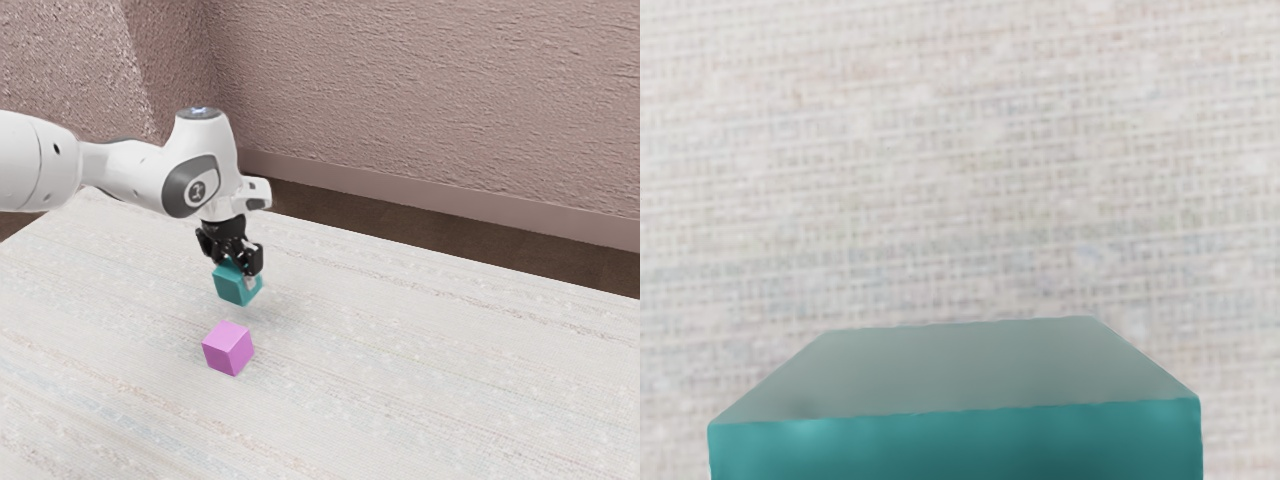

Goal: Pick up the blue block with one arm, and put the blue block on the pink block with one arm

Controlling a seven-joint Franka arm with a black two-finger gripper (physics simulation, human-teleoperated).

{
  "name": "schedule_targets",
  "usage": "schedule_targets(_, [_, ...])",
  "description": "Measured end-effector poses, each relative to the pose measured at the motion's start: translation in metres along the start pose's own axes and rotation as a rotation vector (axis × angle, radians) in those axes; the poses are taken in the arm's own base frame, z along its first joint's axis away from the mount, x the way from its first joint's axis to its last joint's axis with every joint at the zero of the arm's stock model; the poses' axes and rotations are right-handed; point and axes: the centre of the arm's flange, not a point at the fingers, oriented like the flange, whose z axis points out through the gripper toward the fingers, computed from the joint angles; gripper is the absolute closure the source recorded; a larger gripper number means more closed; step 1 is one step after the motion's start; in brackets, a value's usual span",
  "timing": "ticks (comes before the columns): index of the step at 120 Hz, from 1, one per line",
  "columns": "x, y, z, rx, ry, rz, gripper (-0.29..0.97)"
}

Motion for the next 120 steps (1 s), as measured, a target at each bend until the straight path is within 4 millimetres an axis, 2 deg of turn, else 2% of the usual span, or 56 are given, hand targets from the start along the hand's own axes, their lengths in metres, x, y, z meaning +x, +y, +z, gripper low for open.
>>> schedule_targets(11, [-0.018,0.005,-0.013,0.003,0.003,0.001,0.32])
schedule_targets(35, [-0.047,0.014,-0.022,0.004,-0.007,-0.002,0.32])
schedule_targets(66, [-0.060,0.024,-0.011,-0.023,-0.031,-0.014,0.33])
schedule_targets(97, [-0.087,0.033,-0.020,-0.018,-0.032,-0.016,0.33])
schedule_targets(120, [-0.095,0.040,-0.016,-0.022,-0.041,-0.012,0.33])
